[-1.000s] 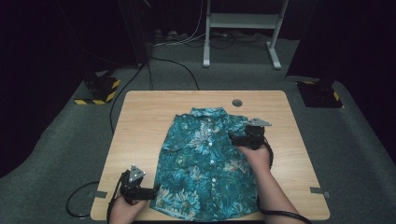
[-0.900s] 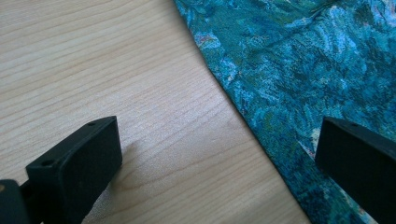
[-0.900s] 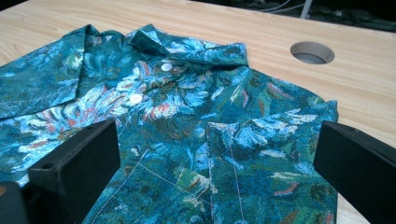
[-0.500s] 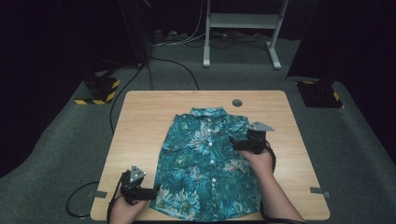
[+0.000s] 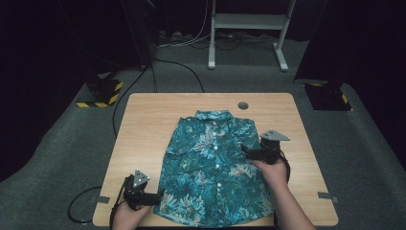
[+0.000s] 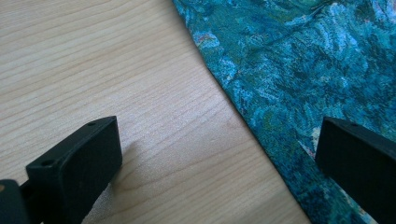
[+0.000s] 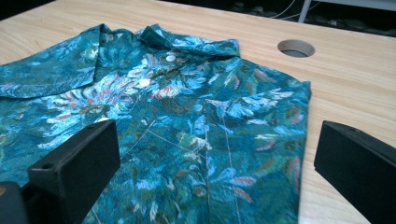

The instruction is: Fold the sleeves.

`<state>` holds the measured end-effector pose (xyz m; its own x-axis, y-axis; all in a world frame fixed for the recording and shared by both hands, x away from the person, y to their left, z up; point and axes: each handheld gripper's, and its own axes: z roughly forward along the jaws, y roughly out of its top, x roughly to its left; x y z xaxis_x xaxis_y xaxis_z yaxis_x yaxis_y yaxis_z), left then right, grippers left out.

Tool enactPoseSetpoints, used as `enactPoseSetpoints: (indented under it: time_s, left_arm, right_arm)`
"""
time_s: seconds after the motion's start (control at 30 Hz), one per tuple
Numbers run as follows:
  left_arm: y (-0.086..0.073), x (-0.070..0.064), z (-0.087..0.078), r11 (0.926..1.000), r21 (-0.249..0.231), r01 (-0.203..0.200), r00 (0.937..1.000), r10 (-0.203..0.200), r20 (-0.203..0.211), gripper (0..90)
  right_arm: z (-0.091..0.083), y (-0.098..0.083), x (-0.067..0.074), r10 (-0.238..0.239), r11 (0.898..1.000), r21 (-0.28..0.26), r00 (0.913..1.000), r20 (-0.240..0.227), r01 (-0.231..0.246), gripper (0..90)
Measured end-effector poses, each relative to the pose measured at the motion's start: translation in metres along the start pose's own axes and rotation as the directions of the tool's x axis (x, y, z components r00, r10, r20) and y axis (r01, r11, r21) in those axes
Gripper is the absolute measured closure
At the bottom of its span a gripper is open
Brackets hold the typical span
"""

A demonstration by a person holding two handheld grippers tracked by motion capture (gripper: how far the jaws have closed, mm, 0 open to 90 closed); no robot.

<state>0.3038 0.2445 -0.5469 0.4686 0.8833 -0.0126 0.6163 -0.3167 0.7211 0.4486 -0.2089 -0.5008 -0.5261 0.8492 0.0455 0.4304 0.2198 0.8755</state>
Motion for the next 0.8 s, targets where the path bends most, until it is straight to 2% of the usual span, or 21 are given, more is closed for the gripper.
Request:
enactPoseSetpoints:
  time_s: [0.4,0.8]
  left_arm:
    - [0.000,0.000,0.000,1.0000,0.000,0.001,1.0000,-0.001,-0.001,0.9]
    - [0.000,0.000,0.000,1.0000,0.000,0.000,1.0000,0.000,-0.002,0.8]
  right_arm:
    - [-0.029,-0.017,-0.011,0.005,1.000,-0.006,0.9999,0.014,-0.005,0.0]
    - [-0.060,-0.049,-0.022,0.019,0.999,0.046,0.9995,0.027,-0.020,0.0]
